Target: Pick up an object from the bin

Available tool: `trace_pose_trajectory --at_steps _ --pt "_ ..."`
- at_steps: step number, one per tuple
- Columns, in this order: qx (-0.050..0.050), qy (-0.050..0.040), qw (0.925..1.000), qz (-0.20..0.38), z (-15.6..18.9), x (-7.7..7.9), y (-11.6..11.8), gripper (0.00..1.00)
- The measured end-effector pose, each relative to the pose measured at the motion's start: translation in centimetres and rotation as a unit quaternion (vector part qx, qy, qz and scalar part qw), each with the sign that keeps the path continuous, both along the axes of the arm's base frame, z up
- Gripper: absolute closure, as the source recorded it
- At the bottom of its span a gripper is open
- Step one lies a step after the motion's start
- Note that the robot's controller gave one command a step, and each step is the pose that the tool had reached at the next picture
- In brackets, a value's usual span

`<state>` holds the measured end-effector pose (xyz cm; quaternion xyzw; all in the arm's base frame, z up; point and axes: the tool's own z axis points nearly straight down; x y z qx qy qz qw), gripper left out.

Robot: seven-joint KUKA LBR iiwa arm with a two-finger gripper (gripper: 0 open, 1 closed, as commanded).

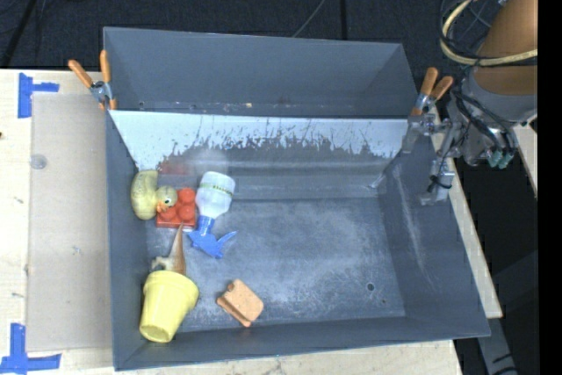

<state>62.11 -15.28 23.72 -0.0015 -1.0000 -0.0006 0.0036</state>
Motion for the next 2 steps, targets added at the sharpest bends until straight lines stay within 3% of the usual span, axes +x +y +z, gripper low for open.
trace_pose_trajectory --at_steps 1,2 --pt "-0.001 -0.0038 1.0 0.001 0.5 0.1 0.1 0.0" --pt "-0.001 -0.0046 0.9935 0.113 -2.6 -1.7 3.5 0.0"
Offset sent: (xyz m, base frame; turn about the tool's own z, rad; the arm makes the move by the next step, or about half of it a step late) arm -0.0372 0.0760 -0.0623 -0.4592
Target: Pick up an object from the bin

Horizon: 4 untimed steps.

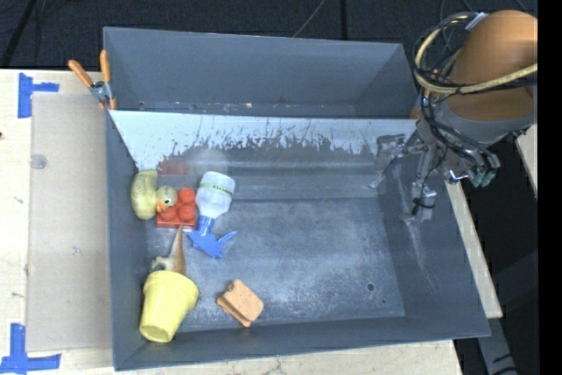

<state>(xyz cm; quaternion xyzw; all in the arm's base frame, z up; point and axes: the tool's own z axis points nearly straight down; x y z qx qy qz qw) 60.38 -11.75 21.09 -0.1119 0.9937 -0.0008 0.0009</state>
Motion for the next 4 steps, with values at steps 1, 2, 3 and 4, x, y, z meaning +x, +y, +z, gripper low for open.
trace_pose_trajectory --at_steps 1,2,3,4 --pt "0.004 0.0088 0.9962 0.086 1.7 -2.9 0.7 0.0" --pt "0.0 -0.002 0.9996 -0.03 5.0 -1.6 0.9 0.0" --pt "0.002 0.0042 0.9934 -0.115 4.3 -2.8 3.5 0.0" --pt "0.001 0.0018 0.999 -0.046 2.5 -1.9 3.1 0.0"
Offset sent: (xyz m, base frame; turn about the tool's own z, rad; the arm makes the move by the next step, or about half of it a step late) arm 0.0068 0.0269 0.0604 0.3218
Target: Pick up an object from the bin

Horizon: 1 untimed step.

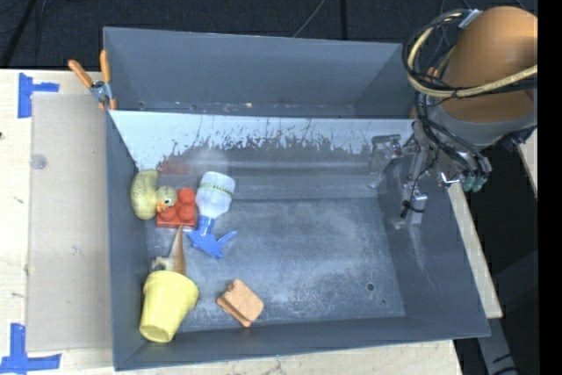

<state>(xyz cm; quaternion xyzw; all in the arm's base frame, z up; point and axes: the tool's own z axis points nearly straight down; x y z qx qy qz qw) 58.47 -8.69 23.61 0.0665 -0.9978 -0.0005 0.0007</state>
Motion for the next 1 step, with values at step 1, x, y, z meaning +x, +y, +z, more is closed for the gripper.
trace_pose_trajectory --at_steps 1 --pt "0.0 0.0002 1.0 0.003 -4.93 -1.51 3.32 0.0"
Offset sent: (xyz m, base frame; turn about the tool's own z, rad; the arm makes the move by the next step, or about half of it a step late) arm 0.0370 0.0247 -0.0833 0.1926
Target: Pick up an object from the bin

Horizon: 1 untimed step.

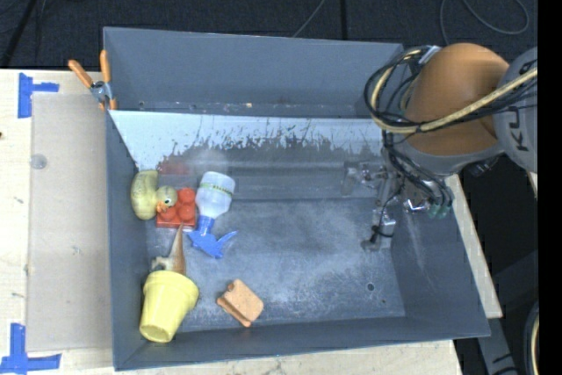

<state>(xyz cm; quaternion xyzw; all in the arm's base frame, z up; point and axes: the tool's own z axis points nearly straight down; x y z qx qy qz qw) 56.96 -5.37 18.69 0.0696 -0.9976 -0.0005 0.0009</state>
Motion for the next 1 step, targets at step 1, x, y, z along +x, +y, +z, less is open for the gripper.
trace_pose_trajectory --at_steps 1 --pt "0.001 0.003 0.9999 0.012 -1.18 -0.18 1.18 0.0"
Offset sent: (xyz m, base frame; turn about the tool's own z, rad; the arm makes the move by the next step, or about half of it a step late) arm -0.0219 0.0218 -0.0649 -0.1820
